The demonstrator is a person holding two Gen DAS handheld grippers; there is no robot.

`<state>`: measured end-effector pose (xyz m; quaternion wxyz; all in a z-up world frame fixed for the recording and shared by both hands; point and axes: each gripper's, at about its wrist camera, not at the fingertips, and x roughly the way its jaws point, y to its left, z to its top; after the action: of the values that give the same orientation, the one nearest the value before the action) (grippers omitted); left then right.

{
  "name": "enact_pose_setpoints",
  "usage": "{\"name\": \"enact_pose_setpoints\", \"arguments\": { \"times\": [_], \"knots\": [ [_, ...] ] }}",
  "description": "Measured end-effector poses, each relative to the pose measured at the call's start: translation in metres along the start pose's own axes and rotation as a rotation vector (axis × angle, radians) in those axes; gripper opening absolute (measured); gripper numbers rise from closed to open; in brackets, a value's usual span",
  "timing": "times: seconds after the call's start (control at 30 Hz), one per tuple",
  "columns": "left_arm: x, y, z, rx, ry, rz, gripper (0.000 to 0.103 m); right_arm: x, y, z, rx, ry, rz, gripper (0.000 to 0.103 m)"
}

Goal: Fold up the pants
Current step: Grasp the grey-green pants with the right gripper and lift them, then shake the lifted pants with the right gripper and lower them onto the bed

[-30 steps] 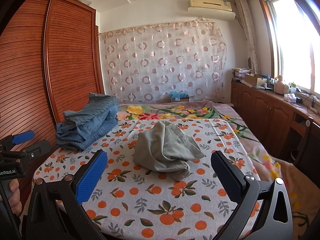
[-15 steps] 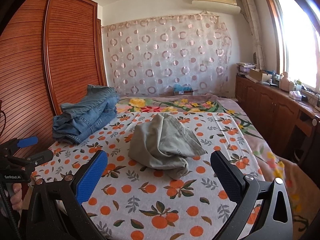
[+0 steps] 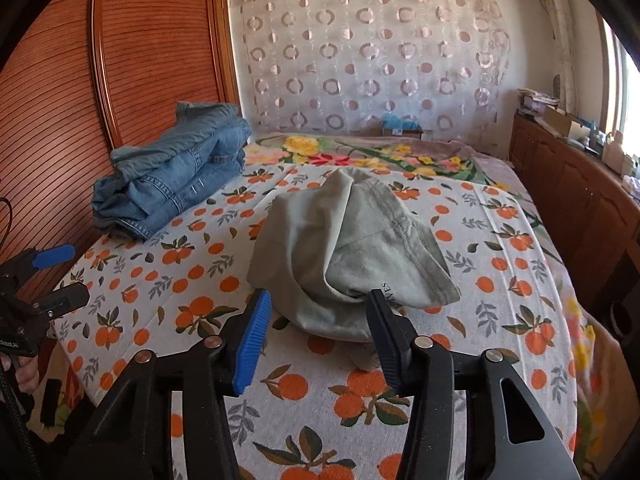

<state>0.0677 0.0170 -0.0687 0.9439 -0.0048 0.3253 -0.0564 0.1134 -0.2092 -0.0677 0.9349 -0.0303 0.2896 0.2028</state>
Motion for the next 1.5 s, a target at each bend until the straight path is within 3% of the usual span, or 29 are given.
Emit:
{"name": "enact_pose_setpoints", "arguments": {
  "times": [0.1,0.23,0.37,0.43,0.7,0.87,1.03,1.17,1.3,1.5],
  "knots": [
    [0.014,0.0,0.003,-0.005,0.021,-0.06,0.102,0.013,-0.006,0.011,0.008,0.045,0.029,0.033],
    [0.025,-0.001,0.005,0.011,0.037,-0.064,0.1,0.022,-0.009,0.025,-0.011,0.073,0.054,0.026],
    [0.028,0.002,0.006,0.009,0.043,-0.054,0.1,0.033,-0.01,0.04,-0.057,0.111,0.058,0.005],
    [0.027,0.004,0.006,0.006,0.041,-0.049,0.1,0.032,-0.004,0.05,-0.085,0.1,0.079,0.002],
    [0.017,0.021,0.007,-0.032,0.022,-0.032,0.1,-0.007,0.029,0.106,-0.166,-0.041,0.169,0.001],
    [0.003,0.032,0.013,-0.056,-0.008,-0.02,0.1,-0.057,0.039,0.143,-0.196,-0.164,0.197,0.001],
    [-0.009,0.04,0.019,-0.079,-0.04,-0.015,0.1,-0.124,0.025,0.159,-0.167,-0.307,0.237,0.001],
    [-0.011,0.039,0.02,-0.083,-0.049,-0.019,0.1,-0.148,-0.003,0.152,-0.15,-0.351,0.159,0.001],
    [-0.008,0.034,0.019,-0.074,-0.044,-0.029,0.1,-0.125,-0.042,0.126,-0.102,-0.25,0.031,0.001],
    [0.001,0.023,0.016,-0.058,-0.021,-0.049,0.1,-0.083,-0.107,0.056,0.0,-0.084,-0.131,0.001]
  ]
}}
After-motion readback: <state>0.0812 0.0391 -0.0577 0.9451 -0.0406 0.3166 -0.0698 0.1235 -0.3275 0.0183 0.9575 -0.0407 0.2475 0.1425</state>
